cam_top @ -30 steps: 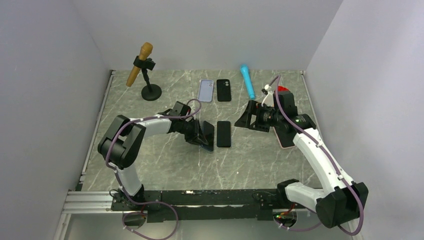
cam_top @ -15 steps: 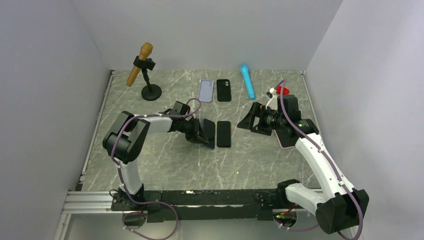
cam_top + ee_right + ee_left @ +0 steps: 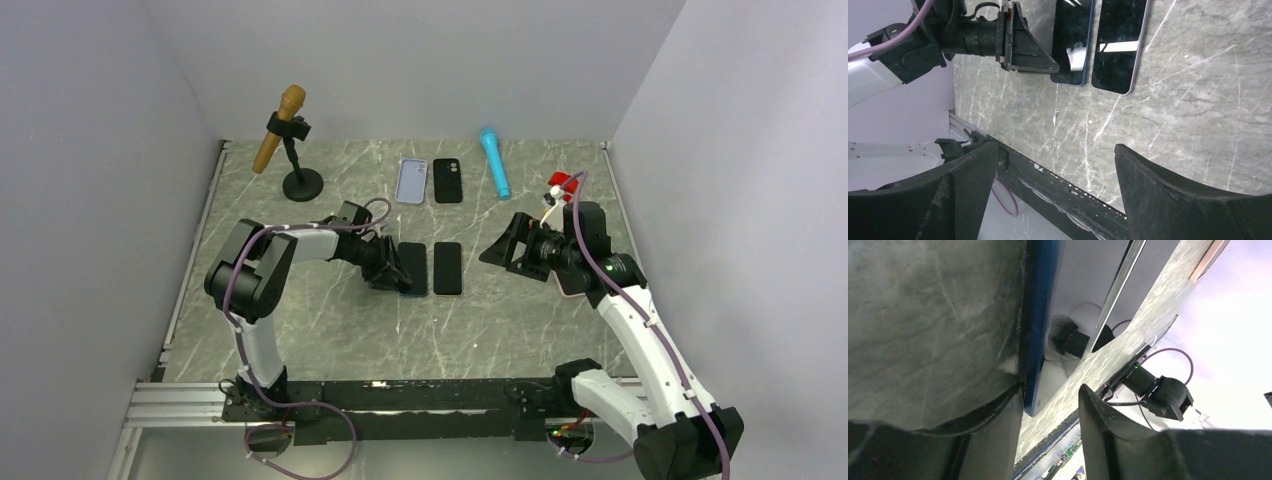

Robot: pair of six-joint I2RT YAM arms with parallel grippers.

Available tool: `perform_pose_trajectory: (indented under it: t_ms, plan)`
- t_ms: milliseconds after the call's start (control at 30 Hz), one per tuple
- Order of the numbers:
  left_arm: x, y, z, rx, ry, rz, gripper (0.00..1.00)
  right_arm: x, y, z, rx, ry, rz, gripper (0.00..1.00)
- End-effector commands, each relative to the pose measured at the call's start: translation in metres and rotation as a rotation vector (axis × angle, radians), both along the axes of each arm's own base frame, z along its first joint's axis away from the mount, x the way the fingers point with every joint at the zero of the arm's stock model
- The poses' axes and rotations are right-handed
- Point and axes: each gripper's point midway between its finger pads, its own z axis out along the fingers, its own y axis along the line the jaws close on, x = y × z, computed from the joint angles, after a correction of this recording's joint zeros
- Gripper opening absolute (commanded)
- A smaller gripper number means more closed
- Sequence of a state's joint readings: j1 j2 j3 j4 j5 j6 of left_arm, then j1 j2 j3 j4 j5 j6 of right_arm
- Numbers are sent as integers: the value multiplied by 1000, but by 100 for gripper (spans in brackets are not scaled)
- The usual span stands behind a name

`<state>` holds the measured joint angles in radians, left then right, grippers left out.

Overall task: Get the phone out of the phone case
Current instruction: Place the phone at the center of the board, then pick up the phone at the center of the board.

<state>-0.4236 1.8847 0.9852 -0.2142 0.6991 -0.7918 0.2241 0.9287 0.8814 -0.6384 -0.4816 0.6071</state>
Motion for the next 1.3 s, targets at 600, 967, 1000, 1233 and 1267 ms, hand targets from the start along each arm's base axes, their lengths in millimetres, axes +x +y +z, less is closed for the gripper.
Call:
perform_pose_trajectory:
  t_ms: [600,967,1000,1233,1267]
  plan:
    - [-58,46,58,166,-183,-32,76,38,-101,-28,-278,162,-643,86]
    - [-80,46,109,102,-340,-119,76,52,-204,-54,-294,285,-1059,77]
    - [-82,47,114,98,-351,-130,76,50,-216,-57,-295,296,-1104,77]
    - [-91,41,136,13,-401,-179,77,64,-253,-96,-221,348,-1191,79]
    - [-92,39,138,-4,-404,-184,77,70,-253,-104,-193,349,-1149,80]
